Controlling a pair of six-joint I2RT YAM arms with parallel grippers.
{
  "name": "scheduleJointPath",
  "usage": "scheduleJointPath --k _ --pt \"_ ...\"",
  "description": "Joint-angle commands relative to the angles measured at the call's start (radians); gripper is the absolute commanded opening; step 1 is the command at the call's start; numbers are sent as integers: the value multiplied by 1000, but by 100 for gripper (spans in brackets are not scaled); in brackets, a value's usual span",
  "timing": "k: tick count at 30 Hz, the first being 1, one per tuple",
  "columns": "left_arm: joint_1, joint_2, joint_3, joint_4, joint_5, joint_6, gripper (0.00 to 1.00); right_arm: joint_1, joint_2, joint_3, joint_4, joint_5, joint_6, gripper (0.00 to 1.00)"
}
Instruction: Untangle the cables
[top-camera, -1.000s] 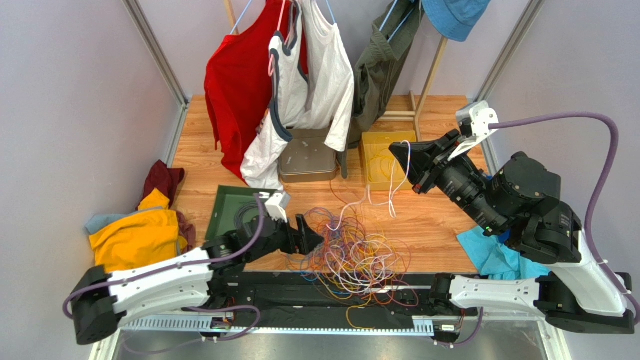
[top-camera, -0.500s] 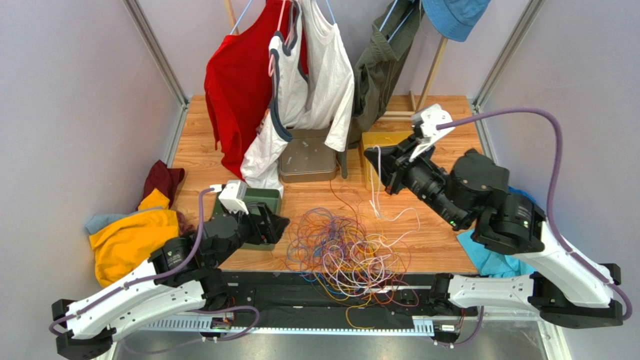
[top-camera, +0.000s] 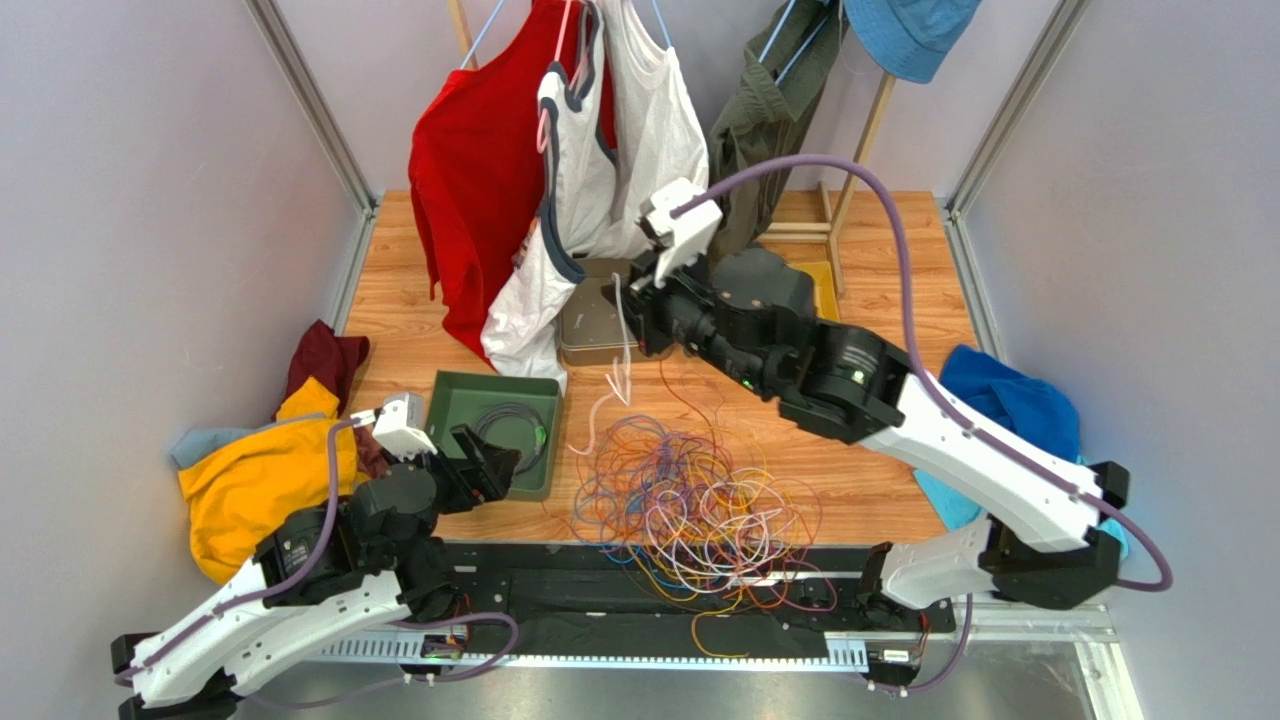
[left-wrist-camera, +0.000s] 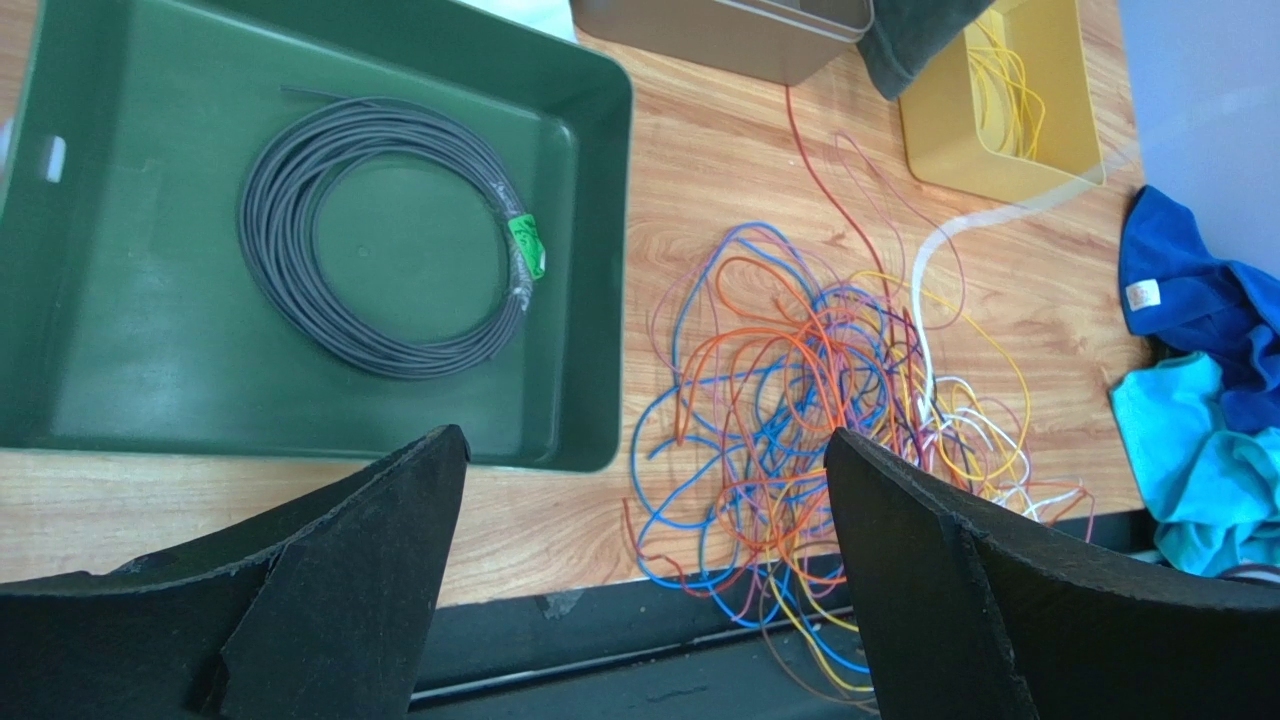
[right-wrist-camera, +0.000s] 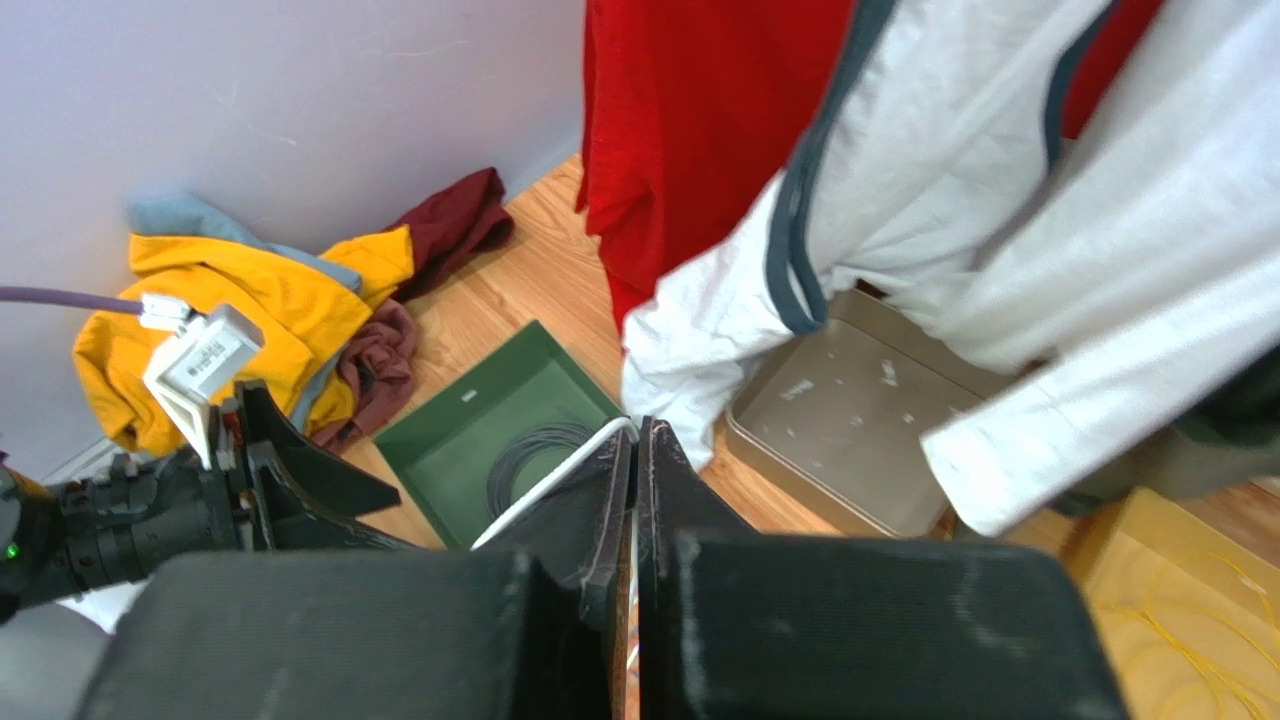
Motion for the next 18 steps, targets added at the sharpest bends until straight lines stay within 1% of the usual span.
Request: scheduleJointPath --k 1,2,6,10,14,18 --pt "-3 37 49 8 -24 -7 98 -21 116 121 96 -104 10 0" --pt "-3 43 49 8 -24 -7 98 -23 140 158 95 -110 11 0" --pt "-2 48 49 16 -10 -11 98 -53 233 216 122 -150 13 0" --pt "-3 23 46 21 -15 -6 98 -121 332 273 150 -202 27 0" --pt "-3 14 45 24 -10 2 98 -185 405 327 211 -189 5 0" --pt "-3 14 34 25 9 5 98 -259 512 420 218 -195 13 0"
